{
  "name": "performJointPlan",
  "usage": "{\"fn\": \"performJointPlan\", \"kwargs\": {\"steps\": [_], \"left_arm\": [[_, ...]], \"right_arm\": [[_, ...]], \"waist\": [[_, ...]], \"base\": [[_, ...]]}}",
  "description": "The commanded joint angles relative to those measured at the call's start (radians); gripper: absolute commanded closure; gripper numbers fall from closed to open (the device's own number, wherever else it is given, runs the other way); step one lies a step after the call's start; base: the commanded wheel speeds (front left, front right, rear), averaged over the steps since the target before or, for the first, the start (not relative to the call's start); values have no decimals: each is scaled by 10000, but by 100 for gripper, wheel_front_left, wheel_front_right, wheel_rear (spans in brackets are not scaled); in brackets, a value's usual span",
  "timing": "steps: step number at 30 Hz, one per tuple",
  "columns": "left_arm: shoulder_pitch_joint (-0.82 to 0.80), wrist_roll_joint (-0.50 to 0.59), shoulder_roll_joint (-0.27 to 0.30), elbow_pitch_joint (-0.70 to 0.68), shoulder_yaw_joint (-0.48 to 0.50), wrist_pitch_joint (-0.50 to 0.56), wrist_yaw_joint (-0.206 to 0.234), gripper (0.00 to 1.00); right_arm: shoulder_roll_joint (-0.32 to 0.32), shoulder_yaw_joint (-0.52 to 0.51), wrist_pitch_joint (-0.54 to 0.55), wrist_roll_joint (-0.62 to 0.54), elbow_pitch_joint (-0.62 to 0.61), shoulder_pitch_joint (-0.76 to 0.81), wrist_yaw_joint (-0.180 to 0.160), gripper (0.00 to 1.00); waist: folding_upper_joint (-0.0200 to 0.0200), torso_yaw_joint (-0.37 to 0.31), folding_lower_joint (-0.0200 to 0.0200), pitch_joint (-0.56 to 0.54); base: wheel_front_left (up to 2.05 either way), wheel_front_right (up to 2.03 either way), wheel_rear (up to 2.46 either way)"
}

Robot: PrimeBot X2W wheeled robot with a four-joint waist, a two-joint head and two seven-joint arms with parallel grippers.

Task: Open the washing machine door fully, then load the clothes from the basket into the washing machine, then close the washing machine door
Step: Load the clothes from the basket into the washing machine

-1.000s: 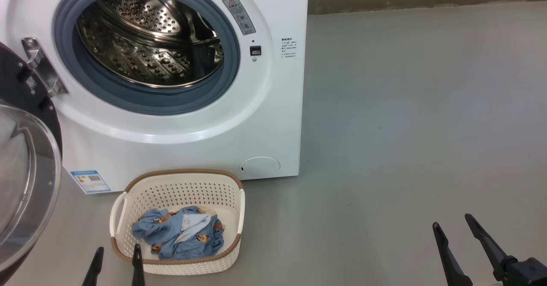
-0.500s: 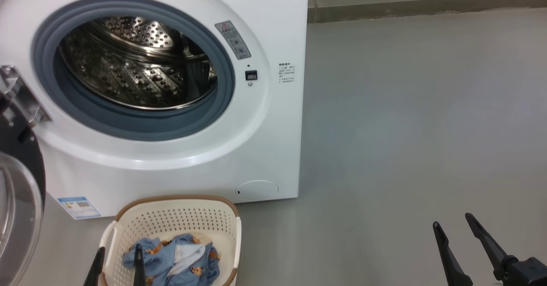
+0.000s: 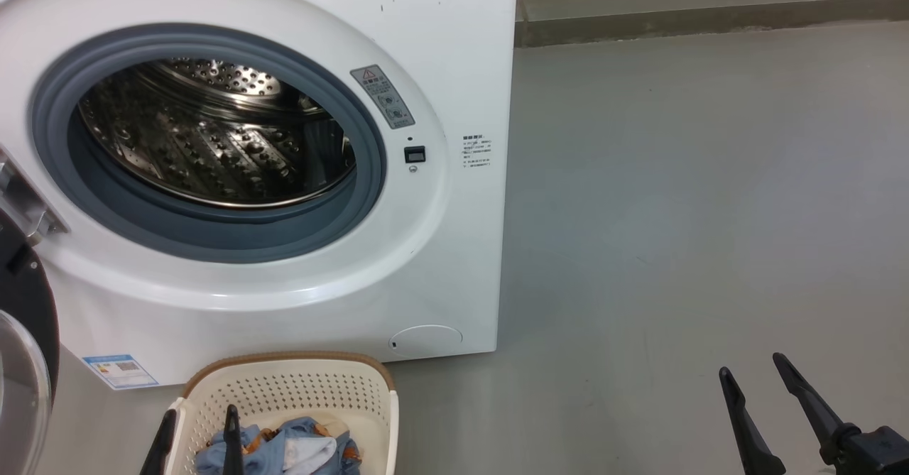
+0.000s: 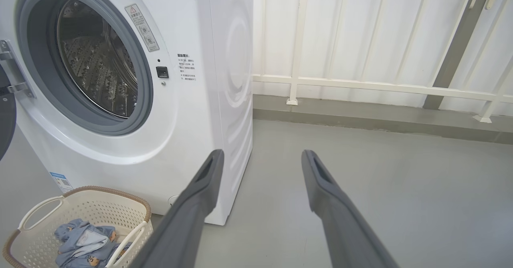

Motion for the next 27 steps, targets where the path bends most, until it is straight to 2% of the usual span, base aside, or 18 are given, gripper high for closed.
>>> {"fn": "performJointPlan", "kwargs": {"steps": [1,27], "left_arm": [[-441,-38,167,-139,297,-117,101,0],[-564,-243,282,-34,72,70,184,0]], "right_arm": [[-221,199,-88,137,-225,-372,16,0],[-248,207,-88,209,-278,-357,16,0]], "waist": [[0,-4,-1,-4],[0,-74,-1,132]], "base": [[0,0,0],[0,0,0]]}}
